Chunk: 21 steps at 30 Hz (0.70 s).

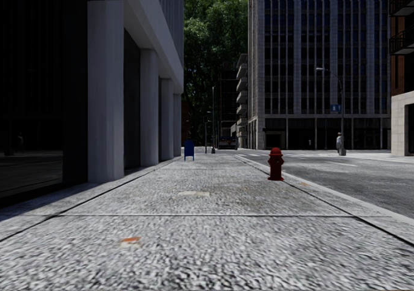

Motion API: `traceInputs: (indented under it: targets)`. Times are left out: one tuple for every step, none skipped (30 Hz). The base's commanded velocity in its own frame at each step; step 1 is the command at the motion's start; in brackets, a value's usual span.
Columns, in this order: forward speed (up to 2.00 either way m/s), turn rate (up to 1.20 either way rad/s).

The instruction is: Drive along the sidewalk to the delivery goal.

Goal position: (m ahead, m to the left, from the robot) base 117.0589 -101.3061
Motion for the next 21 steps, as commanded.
traceInputs:
  targets:
    - [2.0, 0.0]
    - [2.0, 0.0]
    - [2.0, 0.0]
    - [2.0, 0.0]
    - [2.0, 0.0]
    - [2.0, 0.0]
    - [2.0, 0.0]
    - [2.0, 0.0]
    - [2.0, 0.0]
    - [2.0, 0.0]
    - [2.0, 0.0]
    - [2.0, 0.0]
    - [2.0, 0.0]
    - [2.0, 0.0]
    - [2.0, 0.0]
    - [2.0, 0.0]
    - [2.0, 0.0]
    - [2.0, 0.0]
    - [2.0, 0.0]
    - [2.0, 0.0]
    - [2.0, 0.0]
